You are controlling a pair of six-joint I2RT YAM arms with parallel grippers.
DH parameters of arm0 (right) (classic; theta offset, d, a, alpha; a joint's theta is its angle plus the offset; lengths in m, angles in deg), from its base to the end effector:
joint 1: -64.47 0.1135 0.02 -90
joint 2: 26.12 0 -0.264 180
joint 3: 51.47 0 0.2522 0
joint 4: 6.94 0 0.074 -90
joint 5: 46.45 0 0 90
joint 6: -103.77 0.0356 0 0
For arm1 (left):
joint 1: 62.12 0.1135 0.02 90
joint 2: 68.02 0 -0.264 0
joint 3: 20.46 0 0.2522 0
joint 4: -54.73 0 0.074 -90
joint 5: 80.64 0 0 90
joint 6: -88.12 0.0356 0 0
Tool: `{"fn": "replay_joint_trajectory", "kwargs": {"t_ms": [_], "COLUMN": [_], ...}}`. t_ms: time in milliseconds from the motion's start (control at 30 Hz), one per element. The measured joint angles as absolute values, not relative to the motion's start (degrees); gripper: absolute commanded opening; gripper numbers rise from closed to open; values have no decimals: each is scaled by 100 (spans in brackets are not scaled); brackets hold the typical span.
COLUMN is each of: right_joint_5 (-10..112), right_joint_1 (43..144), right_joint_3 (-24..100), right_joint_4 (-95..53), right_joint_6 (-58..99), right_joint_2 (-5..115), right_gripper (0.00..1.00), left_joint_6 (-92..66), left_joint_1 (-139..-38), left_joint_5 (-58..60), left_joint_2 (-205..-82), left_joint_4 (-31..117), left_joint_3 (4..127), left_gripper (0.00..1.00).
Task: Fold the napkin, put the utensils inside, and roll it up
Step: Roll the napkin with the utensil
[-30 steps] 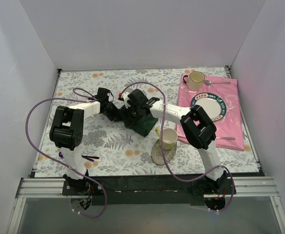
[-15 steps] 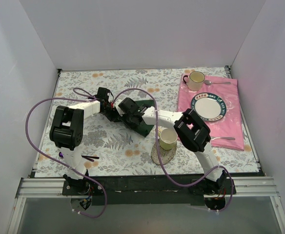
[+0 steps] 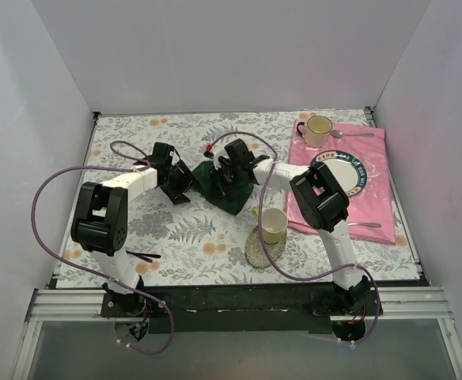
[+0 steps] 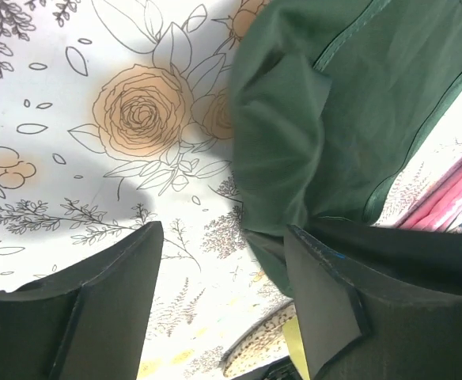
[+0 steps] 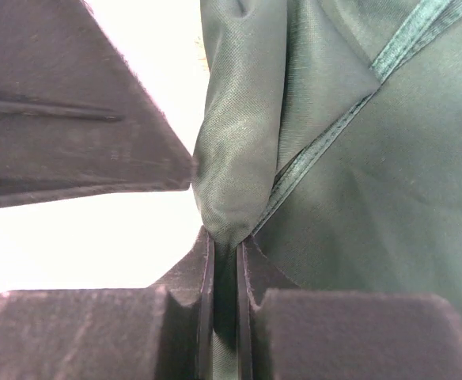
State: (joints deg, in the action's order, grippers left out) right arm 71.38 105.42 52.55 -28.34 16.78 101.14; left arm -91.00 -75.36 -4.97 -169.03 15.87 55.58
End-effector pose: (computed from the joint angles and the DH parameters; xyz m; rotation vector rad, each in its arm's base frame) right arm 0.3566 0.3315 0.1500 -1.0240 2.2080 0.9349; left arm 0.3357 -0.0880 0.1688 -1.7458 2.3795 -0.7667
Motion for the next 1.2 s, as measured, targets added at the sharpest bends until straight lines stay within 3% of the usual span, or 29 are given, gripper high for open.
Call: {"fn": "replay_joint_trajectory", "kwargs": {"t_ms": [167, 367, 500, 533, 633, 667, 733, 800, 833, 900, 967, 1033, 1200], "right_joint_5": [8646, 9796, 10139, 10200, 10283, 10257, 10078, 9796, 9634, 9234, 8616, 7931, 6102], "right_joint_1": [10098, 9906, 9938, 9945, 9945, 9943, 9956, 10000, 10026, 10104, 10216, 10382, 10859], "right_joint_3": [5482, 5626, 5622, 5613, 5609, 5620, 5788, 6035, 6118, 6205, 6227, 6227, 5987], "right_joint_4": [-2526, -2207, -2155, -2104, -2012, -2074, -2495, -3022, -3234, -3601, -3923, -4192, -4419], "right_joint_6": [2366, 3153, 3496, 3586, 3772, 3767, 3643, 3361, 3236, 2967, 2605, 2257, 1652], "right_joint_2": [10615, 11056, 11163, 11185, 11229, 11229, 11229, 11220, 11192, 11065, 10835, 10573, 9920], "right_gripper": [1, 1, 1, 1, 1, 2, 12, 18, 26, 34, 45, 65, 74], "left_joint_6": [-9144, -9238, -9301, -9303, -9292, -9353, -9430, -9458, -9465, -9454, -9358, -9279, -9200], "left_joint_1": [-7538, -7562, -7621, -7625, -7627, -7627, -7625, -7625, -7625, -7623, -7623, -7623, -7623], "left_joint_5": [-569, -759, -733, -711, -597, -667, -693, -636, -634, -658, -623, -597, -586], "left_joint_2": [-16906, -17113, -17238, -17279, -17450, -17507, -17520, -17520, -17520, -17517, -17520, -17520, -17522], "left_joint_4": [1742, 1965, 2072, 2083, 2072, 2105, 2157, 2173, 2173, 2157, 2125, 2087, 1948], "left_joint_3": [5407, 5497, 5587, 5613, 5692, 5705, 5722, 5742, 5746, 5746, 5744, 5744, 5783], "left_gripper": [69, 68, 52, 37, 12, 9, 0, 0, 0, 0, 0, 0, 0]}}
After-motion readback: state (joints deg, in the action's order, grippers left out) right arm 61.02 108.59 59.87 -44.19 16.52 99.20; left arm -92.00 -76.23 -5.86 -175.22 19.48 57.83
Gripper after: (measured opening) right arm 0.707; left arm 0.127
